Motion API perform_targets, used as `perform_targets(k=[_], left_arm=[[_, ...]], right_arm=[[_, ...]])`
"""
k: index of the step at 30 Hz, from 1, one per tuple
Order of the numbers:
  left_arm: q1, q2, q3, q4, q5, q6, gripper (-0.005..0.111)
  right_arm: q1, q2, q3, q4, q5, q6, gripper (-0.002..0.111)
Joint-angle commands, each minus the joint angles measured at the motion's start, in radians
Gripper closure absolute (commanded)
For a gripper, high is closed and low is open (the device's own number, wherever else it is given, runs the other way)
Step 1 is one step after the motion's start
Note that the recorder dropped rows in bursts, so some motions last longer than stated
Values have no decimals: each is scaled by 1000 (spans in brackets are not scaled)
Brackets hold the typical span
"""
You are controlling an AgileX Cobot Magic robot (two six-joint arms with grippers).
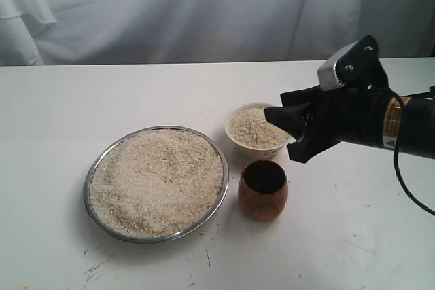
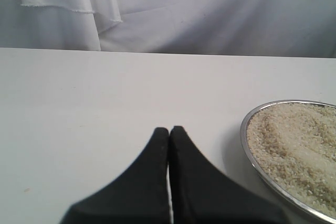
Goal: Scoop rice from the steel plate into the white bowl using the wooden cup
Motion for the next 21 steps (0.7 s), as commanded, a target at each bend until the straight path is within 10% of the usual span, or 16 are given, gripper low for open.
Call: perform_targets(k=[1, 12, 21], left_arm=[[-2, -5, 5, -1, -6, -3, 107], [-2, -5, 5, -1, -6, -3, 107], [-2, -5, 5, -1, -6, -3, 107]], right_arm=[[2, -73, 50, 123, 52, 28, 79], [2, -212, 153, 338, 198, -6, 108], [2, -341, 159, 379, 294, -17, 108]])
